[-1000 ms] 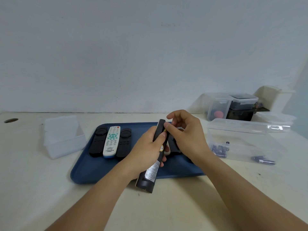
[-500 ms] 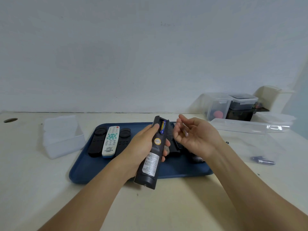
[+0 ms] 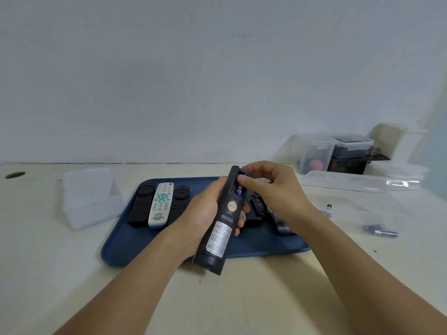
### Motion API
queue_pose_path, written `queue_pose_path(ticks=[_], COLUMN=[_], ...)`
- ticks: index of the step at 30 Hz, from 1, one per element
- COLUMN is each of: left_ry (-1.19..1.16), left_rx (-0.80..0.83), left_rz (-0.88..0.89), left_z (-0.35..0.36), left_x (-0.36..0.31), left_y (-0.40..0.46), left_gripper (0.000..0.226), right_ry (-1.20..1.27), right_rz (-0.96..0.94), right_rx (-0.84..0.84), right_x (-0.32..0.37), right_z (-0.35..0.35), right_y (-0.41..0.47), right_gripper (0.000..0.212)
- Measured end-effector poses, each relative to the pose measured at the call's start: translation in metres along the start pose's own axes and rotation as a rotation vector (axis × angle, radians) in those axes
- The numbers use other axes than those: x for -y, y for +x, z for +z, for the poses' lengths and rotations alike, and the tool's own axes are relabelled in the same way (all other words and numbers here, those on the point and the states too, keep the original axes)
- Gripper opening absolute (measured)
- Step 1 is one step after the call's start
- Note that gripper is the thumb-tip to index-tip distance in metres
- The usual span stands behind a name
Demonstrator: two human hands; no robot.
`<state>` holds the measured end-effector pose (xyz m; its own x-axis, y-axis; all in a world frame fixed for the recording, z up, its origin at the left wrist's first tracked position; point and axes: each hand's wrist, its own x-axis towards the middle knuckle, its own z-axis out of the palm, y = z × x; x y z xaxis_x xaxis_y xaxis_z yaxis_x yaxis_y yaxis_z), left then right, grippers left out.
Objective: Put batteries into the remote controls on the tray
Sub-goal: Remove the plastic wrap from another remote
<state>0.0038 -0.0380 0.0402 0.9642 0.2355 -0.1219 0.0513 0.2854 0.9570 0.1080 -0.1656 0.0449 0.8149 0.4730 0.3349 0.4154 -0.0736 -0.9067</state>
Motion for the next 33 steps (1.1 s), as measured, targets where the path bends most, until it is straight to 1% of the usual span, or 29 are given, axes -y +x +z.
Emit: queue_pose_path(ticks=[1, 3, 4, 6, 7, 9, 10, 11, 12, 13, 14, 15, 16, 17, 18, 19, 21, 22, 23, 26, 28, 33], left_ry=[-0.037, -0.175, -0.267, -0.451, -0.521, -0.593, -0.607, -0.569, -0.452, -0.28, -0.113, -0.002, 0.043, 0.015, -0.093, -0.226, -0.406, -0.425, -0.421, -0.38, -0.392, -0.425], left_rx=[0.031, 0.113, 0.152, 0.191, 0.183, 0.163, 0.141, 0.105, 0.045, -0.034, -0.115, -0.173, -0.208, -0.227, -0.227, -0.215, -0.185, -0.172, -0.162, -0.165, -0.168, -0.195], left_rz=[-0.013, -0.07, -0.094, -0.092, -0.056, 0.064, 0.107, 0.141, 0.185, 0.224, 0.255, 0.261, 0.242, 0.206, 0.166, 0.129, 0.084, 0.073, 0.062, 0.046, 0.051, 0.05], left_z=[0.0, -0.006, -0.011, -0.023, -0.03, -0.04, -0.042, -0.04, -0.038, -0.033, -0.028, -0.022, -0.018, -0.014, -0.012, -0.012, -0.013, -0.013, -0.011, -0.004, 0.0, 0.003], left_x=[-0.002, -0.007, -0.01, -0.017, -0.02, -0.021, -0.021, -0.02, -0.018, -0.015, -0.012, -0.01, -0.007, -0.006, -0.007, -0.007, -0.008, -0.008, -0.008, -0.006, -0.005, -0.001], left_y=[0.0, 0.001, 0.001, -0.001, 0.0, 0.002, 0.005, 0.006, 0.009, 0.01, 0.011, 0.011, 0.01, 0.009, 0.008, 0.009, 0.01, 0.011, 0.01, 0.004, 0.003, 0.005], left_gripper=[0.055, 0.061, 0.068, 0.081, 0.084, 0.087, 0.089, 0.091, 0.087, 0.075, 0.058, 0.045, 0.041, 0.042, 0.044, 0.045, 0.044, 0.046, 0.049, 0.051, 0.048, 0.045], right_ry=[0.059, 0.264, 0.356, 0.461, 0.511, 0.578, 0.588, 0.593, 0.6, 0.597, 0.571, 0.514, 0.394, 0.233, 0.072, -0.075, -0.269, -0.314, -0.324, -0.282, -0.281, -0.256], right_rz=[0.015, 0.097, 0.153, 0.252, 0.29, 0.384, 0.436, 0.484, 0.519, 0.538, 0.545, 0.527, 0.479, 0.381, 0.244, 0.091, -0.159, -0.263, -0.352, -0.492, -0.503, -0.455], right_rx=[0.024, 0.058, 0.048, 0.022, 0.026, 0.061, 0.092, 0.14, 0.207, 0.281, 0.361, 0.433, 0.458, 0.42, 0.318, 0.163, -0.183, -0.272, -0.279, -0.113, -0.076, -0.149], right_x=[0.001, 0.005, 0.008, 0.009, 0.008, 0.004, 0.004, 0.004, 0.005, 0.007, 0.009, 0.01, 0.01, 0.009, 0.01, 0.01, 0.012, 0.014, 0.015, 0.012, 0.008, 0.002], right_z=[0.001, 0.003, 0.004, 0.003, 0.001, 0.0, 0.002, 0.006, 0.013, 0.02, 0.028, 0.035, 0.04, 0.042, 0.042, 0.039, 0.029, 0.025, 0.024, 0.037, 0.049, 0.058], right_y=[0.0, -0.002, -0.003, -0.002, 0.0, 0.003, 0.001, -0.003, -0.009, -0.015, -0.022, -0.028, -0.031, -0.032, -0.031, -0.029, -0.026, -0.027, -0.028, -0.036, -0.038, -0.037], right_gripper=[0.012, 0.012, 0.011, 0.008, 0.007, 0.019, 0.02, 0.017, 0.011, 0.008, 0.012, 0.018, 0.028, 0.041, 0.05, 0.05, 0.033, 0.028, 0.026, 0.023, 0.02, 0.017])
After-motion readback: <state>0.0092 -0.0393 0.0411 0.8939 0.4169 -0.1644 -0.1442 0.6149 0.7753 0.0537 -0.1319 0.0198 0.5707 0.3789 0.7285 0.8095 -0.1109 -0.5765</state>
